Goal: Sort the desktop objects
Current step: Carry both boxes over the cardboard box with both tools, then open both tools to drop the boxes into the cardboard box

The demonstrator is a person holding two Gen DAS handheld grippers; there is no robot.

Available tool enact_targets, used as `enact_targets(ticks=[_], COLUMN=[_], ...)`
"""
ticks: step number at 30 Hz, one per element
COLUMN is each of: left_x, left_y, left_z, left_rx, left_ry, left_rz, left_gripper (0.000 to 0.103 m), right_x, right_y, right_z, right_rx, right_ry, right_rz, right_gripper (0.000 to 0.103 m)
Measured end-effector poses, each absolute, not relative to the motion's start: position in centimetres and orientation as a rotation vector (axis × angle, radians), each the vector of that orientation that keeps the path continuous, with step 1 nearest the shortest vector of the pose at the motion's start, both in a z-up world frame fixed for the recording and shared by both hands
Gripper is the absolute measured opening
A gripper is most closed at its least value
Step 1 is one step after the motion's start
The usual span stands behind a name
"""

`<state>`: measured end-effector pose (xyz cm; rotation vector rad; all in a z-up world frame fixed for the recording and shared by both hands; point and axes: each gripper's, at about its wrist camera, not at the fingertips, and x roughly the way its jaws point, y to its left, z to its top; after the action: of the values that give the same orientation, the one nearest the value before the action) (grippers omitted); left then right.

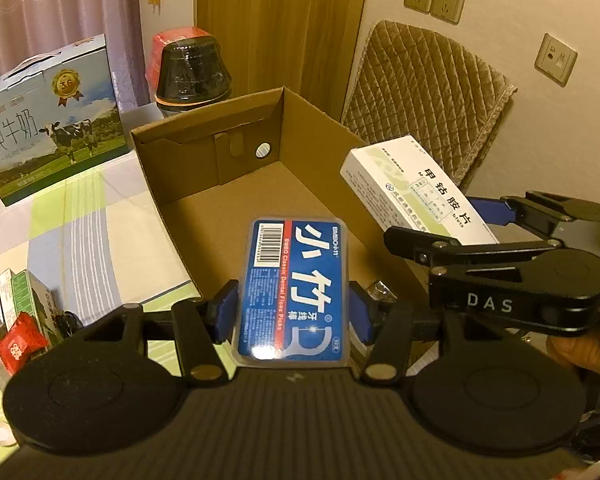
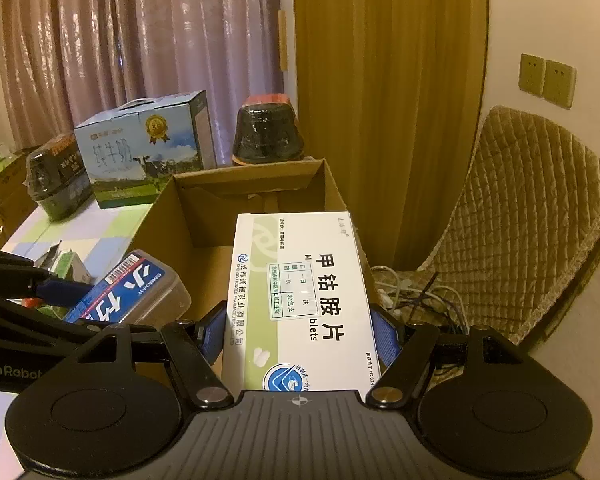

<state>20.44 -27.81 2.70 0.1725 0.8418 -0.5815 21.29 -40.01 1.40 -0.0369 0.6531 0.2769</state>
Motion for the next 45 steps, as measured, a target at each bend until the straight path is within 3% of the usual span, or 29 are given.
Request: enact_targets(ticks=[28,29,30,32,45], left_x=[18.2,18.1,18.1,17.9,16.1], left_y=[-22.9,-22.6,-22.3,-21.8,-16.9], left_z=[4.8,4.8,4.7,4.5,3.2], left_rx=[0.097,0.092,0.088,0.082,0.048], left_ry=[0.776,0.778,0.781,0.786,0.800], left_rz=[-0.513,-0.511,-0.507,-0.500,-0.439], left_gripper=[0.061,0.061,0.061,0.061,0.068], right_x=[22.4,22.5,22.7,22.7,18.8], right_y=[-39.1,-39.0,-38.9,-38.8,-39.4], right_z=[1.4,1.4,1.5,1.6,2.6], right_rx=[-0.005,0.005,0.014,0.023,0.070], right_ry=[0.662,0.656,0.651,0.641,0.614], right_rz=[0.290,0.300,0.305,0.286,0.284], right_gripper=[0.069,0.071,0.082,0.090,0.090])
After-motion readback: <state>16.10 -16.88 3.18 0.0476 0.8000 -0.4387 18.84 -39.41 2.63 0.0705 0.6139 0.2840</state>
